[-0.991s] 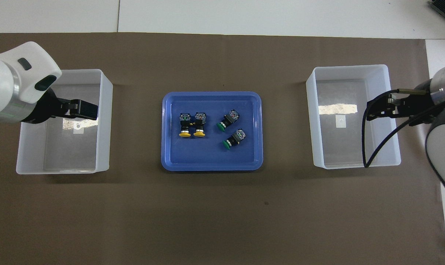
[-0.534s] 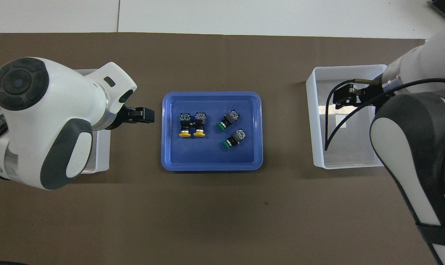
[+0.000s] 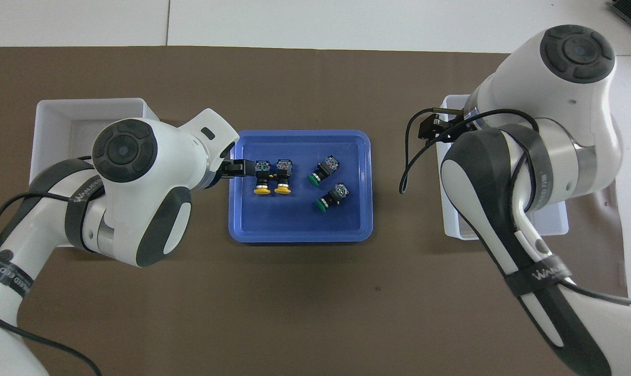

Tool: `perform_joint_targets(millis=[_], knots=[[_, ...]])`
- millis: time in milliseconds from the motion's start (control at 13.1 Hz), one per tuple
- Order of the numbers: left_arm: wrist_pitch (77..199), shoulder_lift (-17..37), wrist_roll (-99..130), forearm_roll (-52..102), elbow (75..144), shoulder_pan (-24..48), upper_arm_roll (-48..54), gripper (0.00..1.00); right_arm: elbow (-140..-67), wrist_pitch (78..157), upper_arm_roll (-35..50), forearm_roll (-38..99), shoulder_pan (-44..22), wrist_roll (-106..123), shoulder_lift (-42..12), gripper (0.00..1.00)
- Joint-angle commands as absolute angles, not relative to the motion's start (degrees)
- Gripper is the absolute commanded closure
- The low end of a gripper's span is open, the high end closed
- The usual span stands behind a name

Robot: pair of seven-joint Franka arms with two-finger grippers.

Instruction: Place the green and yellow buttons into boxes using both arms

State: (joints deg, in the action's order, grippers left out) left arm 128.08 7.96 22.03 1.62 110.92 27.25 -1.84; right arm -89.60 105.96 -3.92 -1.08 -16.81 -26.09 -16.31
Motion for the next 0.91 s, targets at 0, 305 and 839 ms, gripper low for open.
perform_joint_targets(millis=[0,305,839], knots=[[133.05,11.59,25.57,0.88,111.44,29.71,-2.81,0.0,-89.82,107.93,-3.52,-0.88,-17.58,-29.0,-17.67,0.0],[136.39,15.8,26.88,0.79,110.57,30.85,-2.81,0.0,-90.0,109.42,-3.43,-0.79,-19.59,-32.16,-18.8,0.0],[142.46,20.92,31.38,-1.14,110.74,32.52,-2.72,0.12,-90.0,109.6,-3.43,-0.79,-20.04,-32.61,-19.07,0.0]])
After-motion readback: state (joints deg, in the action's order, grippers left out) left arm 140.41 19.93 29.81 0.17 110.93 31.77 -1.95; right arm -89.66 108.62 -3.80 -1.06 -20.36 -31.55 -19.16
